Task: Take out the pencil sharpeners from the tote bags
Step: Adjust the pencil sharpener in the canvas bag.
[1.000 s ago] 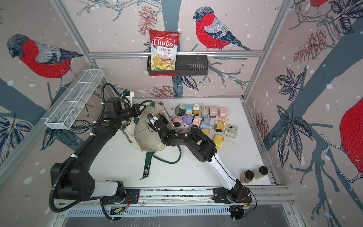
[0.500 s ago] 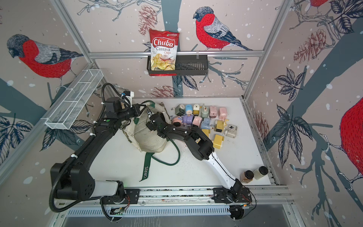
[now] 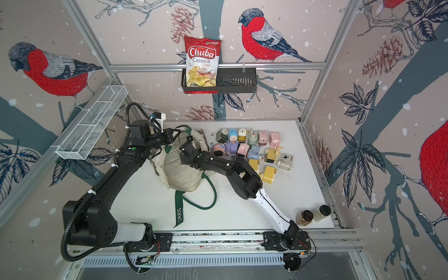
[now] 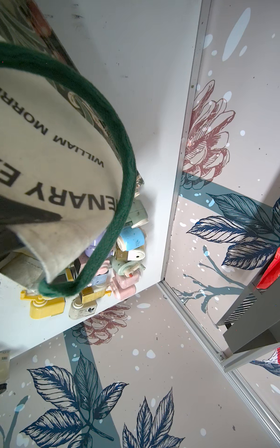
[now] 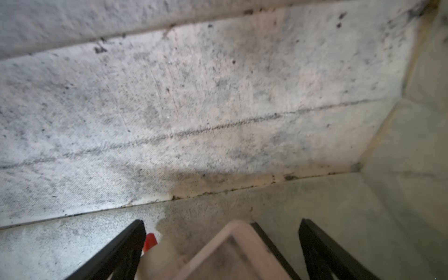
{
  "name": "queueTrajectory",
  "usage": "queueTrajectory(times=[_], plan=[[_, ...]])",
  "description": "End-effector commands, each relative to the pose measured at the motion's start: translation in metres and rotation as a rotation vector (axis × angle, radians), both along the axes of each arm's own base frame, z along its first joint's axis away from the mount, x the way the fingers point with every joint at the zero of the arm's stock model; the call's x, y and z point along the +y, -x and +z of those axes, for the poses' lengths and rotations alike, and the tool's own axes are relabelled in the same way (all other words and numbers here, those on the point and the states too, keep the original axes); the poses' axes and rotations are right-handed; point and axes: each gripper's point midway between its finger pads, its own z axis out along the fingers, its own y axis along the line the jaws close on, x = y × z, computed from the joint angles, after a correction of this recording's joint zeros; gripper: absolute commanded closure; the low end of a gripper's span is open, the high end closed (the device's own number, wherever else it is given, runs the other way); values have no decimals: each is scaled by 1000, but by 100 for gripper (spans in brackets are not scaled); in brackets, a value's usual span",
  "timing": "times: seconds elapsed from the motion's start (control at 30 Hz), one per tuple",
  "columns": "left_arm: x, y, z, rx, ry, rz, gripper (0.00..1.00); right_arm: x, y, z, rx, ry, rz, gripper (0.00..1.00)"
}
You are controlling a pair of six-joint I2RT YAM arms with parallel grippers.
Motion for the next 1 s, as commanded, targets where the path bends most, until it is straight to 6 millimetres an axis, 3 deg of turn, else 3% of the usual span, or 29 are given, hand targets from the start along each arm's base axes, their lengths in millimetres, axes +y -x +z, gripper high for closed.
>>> queueTrajectory(times=[0.0,0.27,0.57,0.97], plan=[[-3,-4,20,-78,16,-16,100,-10,24,-28,124,89,36,1],[-3,-4,20,-77,18,-16,100,17,68,-13,60,135,320,1],[-4,-4,20,-75,19,-19,100,23,102,-16,47,216,481,0],[-4,-4,20,-77,16,-19,100,6,96,23,-27,253,320,0]])
